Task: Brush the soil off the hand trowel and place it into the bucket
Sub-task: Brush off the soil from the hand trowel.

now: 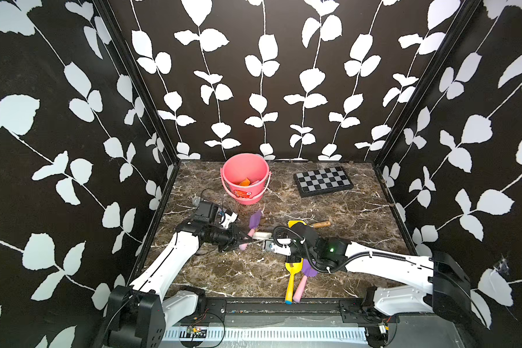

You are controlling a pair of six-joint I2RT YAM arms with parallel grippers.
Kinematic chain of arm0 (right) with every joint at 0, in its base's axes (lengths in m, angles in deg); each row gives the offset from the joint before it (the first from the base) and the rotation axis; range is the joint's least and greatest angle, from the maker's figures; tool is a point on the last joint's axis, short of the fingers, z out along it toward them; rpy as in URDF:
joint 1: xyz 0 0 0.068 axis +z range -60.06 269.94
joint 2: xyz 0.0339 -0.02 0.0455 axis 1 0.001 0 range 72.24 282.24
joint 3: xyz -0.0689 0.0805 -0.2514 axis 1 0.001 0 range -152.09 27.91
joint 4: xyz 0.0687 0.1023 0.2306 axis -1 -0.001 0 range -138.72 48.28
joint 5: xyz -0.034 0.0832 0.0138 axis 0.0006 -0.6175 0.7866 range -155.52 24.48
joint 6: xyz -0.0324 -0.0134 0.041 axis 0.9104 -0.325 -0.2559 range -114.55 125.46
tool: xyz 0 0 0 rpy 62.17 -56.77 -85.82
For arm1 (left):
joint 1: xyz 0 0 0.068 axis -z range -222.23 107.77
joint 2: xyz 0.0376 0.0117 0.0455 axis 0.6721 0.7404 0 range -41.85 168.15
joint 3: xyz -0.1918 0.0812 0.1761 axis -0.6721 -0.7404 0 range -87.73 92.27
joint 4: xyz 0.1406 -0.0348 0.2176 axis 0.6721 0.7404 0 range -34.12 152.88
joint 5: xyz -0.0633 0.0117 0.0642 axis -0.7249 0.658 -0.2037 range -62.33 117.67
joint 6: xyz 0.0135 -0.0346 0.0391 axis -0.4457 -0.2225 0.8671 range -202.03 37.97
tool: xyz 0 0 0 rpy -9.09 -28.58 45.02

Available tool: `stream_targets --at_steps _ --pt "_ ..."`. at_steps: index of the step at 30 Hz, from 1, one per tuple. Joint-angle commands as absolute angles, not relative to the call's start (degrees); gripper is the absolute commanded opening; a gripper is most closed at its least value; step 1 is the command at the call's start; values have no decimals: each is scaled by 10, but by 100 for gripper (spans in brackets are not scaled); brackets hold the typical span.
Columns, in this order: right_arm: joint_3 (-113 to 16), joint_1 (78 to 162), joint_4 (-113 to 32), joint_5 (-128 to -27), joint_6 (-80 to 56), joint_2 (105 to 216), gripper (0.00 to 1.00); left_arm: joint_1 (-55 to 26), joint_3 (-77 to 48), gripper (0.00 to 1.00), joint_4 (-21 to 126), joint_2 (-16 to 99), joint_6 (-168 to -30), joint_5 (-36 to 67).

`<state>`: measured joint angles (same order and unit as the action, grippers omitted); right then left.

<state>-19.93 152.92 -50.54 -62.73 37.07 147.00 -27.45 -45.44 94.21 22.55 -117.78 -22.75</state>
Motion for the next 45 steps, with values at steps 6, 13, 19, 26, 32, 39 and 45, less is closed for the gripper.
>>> stream_targets --at_steps 6,13,19,26,32,39,45 --pt "-235 1552 -506 -643 380 1481 0 -274 -434 0 950 227 -1158 -238" --pt "-241 1548 -500 -600 374 1491 0 -272 -434 0 949 230 -1153 -239" --pt "-229 1519 -507 -578 353 1486 0 -272 -432 0 951 232 -1148 -239" --pt "-196 1518 -524 -620 340 1467 0 -272 -425 0 955 236 -1143 -233" --pt "-204 1530 -518 -636 348 1459 0 -272 -424 0 959 241 -1138 -236" --pt "-228 1537 -478 -623 404 1479 0 -267 -426 0 984 239 -1120 -237" --pt "-238 1528 -457 -598 445 1500 0 -262 -422 0 1022 246 -1089 -230"
